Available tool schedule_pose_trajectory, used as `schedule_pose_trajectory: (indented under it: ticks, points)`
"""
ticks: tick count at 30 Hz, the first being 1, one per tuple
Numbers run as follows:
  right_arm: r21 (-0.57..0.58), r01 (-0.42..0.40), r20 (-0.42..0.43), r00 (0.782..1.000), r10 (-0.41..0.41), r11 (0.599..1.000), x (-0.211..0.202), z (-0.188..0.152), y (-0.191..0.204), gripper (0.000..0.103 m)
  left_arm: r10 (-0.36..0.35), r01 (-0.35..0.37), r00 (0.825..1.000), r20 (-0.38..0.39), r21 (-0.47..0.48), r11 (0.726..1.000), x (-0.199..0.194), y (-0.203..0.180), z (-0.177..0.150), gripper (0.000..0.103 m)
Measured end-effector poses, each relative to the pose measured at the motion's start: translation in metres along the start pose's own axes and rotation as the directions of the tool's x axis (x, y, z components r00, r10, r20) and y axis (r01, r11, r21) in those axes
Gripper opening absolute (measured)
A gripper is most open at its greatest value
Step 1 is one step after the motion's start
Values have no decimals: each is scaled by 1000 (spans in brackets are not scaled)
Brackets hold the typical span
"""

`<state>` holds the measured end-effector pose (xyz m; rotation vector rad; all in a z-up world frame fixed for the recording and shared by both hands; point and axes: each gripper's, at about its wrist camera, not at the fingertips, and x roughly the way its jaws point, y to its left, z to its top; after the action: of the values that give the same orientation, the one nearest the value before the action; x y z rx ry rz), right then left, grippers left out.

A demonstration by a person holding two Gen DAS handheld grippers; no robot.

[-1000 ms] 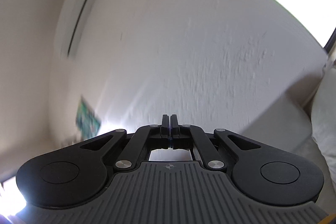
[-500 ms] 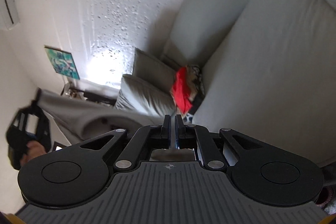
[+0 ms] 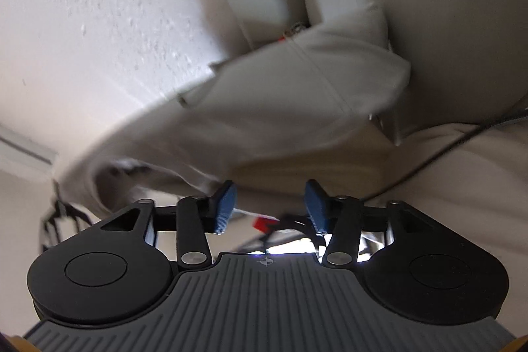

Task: Fold clothes
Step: 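Open the right tool and regrasp the hanging sweatshirt fabric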

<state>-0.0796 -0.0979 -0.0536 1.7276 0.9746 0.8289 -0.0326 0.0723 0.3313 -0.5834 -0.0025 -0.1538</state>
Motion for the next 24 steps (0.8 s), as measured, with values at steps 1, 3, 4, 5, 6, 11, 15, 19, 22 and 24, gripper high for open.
schedule_pose_trajectory:
  ticks: [1,3,4,5,6,11,15,19,22,24]
  points:
    - [-19,-3,8,1000,3,1000,6,1,0,56,-1,2,1000,9,-7,1000,-1,-1,2,0]
    - [-49,-34,29,999,36,998,18,8,1,56,-2,3,999,32,-19,1000,-4,-4,6,0]
    - [-65,-50,39,998,52,997,25,11,1,56,-1,2,999,46,-24,1000,-6,-5,8,0]
    - [-78,-67,50,996,71,995,28,14,2,56,2,0,998,61,-32,999,-9,-6,10,0]
    - [-85,-88,62,994,93,993,27,16,4,56,5,-2,997,72,-38,999,-12,-6,12,0]
    - [-120,-166,162,969,185,979,15,31,15,56,9,-1,993,115,-66,998,-26,-8,21,0]
    - [-102,-202,218,951,220,974,11,45,18,56,3,5,991,133,-62,998,-32,-13,21,0]
    - [-95,-219,262,936,237,971,1,48,17,50,18,-11,990,139,-51,999,-35,-14,20,0]
    - [-123,-214,304,921,242,969,-8,50,19,42,35,-26,989,142,-67,997,-36,-8,20,0]
    - [-153,-220,303,918,258,963,-8,56,24,38,52,-41,988,145,-78,996,-38,-4,20,0]
